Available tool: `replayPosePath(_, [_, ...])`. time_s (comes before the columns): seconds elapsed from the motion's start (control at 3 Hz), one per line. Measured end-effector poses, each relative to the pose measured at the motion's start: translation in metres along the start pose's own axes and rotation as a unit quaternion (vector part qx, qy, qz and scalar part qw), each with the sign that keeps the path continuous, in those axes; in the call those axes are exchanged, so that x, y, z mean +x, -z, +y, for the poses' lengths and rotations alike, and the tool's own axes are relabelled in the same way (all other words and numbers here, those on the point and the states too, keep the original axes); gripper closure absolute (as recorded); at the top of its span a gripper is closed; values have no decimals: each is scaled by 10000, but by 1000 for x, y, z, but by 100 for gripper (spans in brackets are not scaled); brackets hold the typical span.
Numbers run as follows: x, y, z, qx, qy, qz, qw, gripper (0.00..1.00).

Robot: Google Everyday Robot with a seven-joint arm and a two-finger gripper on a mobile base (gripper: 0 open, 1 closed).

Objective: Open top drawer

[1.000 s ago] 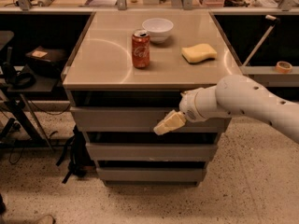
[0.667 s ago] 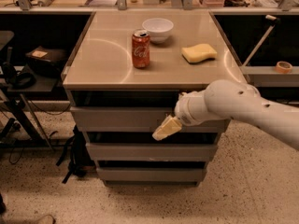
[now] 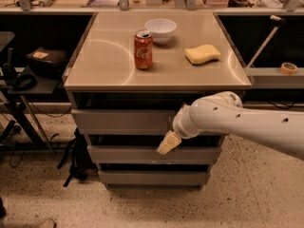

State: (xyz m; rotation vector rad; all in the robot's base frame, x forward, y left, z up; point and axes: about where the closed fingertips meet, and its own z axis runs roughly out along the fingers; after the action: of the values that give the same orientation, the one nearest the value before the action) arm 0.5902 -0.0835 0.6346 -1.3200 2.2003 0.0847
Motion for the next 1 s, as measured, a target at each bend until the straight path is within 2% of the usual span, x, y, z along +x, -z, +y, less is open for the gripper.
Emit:
replayPosePath(0.67, [-6, -3, 3, -74, 24, -65, 9999, 0])
replayPosePath(1.0, [-23, -13, 13, -244, 85, -227, 9994, 0])
